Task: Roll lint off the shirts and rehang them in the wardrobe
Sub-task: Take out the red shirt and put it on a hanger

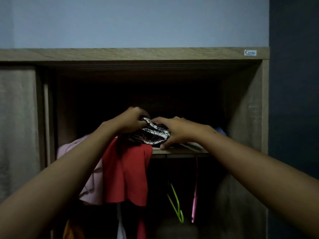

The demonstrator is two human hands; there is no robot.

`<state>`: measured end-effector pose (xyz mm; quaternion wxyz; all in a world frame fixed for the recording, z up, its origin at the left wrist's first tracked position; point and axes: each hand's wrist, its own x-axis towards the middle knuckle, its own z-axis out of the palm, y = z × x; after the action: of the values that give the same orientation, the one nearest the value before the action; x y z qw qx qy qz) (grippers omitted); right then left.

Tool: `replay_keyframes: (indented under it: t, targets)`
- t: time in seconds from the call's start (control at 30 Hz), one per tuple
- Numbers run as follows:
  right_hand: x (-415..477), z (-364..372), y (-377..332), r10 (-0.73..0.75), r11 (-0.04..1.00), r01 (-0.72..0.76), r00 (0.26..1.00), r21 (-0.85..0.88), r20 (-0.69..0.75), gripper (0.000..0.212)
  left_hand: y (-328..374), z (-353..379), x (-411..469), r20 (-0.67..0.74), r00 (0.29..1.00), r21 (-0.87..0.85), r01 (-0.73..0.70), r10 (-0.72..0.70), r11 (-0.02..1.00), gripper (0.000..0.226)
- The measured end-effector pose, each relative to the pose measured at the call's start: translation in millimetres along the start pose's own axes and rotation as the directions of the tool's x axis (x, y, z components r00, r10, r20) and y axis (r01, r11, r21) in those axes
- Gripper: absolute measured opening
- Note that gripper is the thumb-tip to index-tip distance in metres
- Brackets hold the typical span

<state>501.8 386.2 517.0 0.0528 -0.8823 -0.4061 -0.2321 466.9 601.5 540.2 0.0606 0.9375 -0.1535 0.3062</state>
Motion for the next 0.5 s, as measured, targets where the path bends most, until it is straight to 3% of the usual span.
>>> replay_keyframes:
  t: [0.1, 0.2, 0.33, 0.43, 0.5]
  targets:
    - [5.4, -1.9, -0.3, -0.023, 0.999, 0.021, 0.996, -0.027, -0.091, 0.050, -1.7, -3.6, -5.3, -0.007, 1.000, -0.035, 0.001, -0.001, 0.999, 0.025]
    - [18.3, -6.1, 8.5, 0.073, 0.990, -0.047, 0.978, 0.130, -0.196, 0.013, 1.3, -8.6, -8.3, -0.025, 1.000, -0.056, -0.005, 0.004, 0.998, 0.021]
    - [37.0, -11.9, 28.2, 0.277, 0.904, -0.161, 0.926, 0.397, -0.255, 0.015, 10.6, -4.5, -17.1, 0.036, 0.999, -0.097, 0.034, -0.031, 0.995, 0.058]
    - [48.4, -9.0, 37.9, 0.327, 0.898, -0.212, 0.908, 0.386, -0.262, 0.023, 12.7, 8.7, -16.6, 0.155, 0.987, 0.087, 0.034, -0.047, 0.996, 0.087]
    - [52.3, -6.8, 37.8, 0.339, 0.895, -0.226, 0.905, 0.385, -0.256, 0.023, 9.4, 15.4, -11.1, 0.177, 0.981, 0.174, 0.053, -0.084, 0.983, 0.093]
